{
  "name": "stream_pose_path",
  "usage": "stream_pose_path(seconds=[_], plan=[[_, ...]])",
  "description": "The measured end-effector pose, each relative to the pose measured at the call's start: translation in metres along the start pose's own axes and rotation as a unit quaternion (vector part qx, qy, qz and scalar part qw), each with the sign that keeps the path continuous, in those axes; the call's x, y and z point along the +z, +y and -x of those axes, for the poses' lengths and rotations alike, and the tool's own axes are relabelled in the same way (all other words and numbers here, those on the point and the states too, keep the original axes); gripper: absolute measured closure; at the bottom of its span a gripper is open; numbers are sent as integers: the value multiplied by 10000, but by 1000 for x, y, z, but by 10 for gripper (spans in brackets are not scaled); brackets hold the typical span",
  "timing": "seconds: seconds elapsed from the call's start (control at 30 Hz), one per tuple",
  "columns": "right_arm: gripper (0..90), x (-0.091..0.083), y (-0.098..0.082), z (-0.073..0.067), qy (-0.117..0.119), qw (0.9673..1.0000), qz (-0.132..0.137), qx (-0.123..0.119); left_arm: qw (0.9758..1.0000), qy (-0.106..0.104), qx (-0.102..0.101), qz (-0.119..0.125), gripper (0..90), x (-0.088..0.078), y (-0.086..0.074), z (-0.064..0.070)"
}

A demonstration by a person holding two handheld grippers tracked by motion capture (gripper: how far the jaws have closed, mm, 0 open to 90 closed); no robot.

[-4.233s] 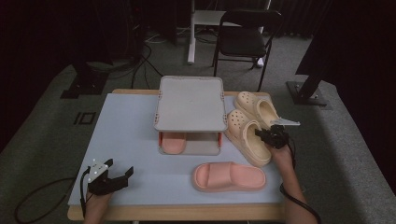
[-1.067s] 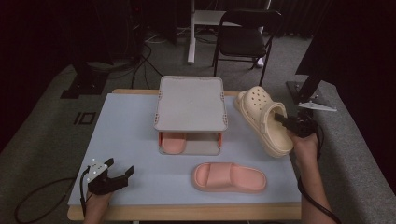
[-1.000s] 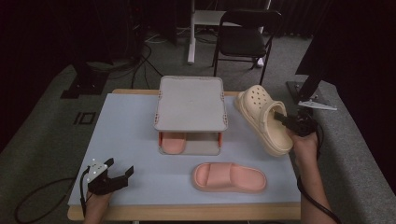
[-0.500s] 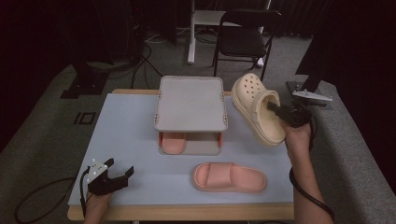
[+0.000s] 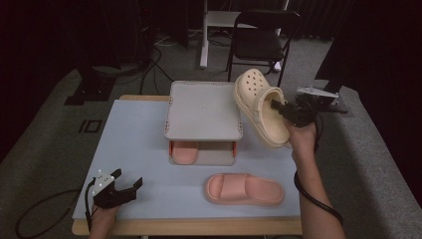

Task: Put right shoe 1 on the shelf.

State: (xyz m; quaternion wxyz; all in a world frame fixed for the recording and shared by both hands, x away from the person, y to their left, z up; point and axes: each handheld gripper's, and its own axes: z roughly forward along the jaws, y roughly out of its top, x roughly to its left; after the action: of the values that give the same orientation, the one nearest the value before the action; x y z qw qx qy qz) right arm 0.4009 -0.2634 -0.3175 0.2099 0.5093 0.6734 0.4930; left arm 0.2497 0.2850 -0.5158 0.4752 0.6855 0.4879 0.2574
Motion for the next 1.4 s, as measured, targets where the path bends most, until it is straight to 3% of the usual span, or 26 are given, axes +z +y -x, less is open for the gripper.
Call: stream_pose_path(seconds=[0.33,0.97,1.4], plan=[[778,19,9,-26,-84,9999,41,-93,10000,15,25,39,81,-2,0,0],[778,52,14,-67,148,9999,59,-33,10000,-2,76,35,82,-2,0,1],[777,72,17,-96,234,9996,1,-126,10000,-32,87,20,82,-3,-1,1]])
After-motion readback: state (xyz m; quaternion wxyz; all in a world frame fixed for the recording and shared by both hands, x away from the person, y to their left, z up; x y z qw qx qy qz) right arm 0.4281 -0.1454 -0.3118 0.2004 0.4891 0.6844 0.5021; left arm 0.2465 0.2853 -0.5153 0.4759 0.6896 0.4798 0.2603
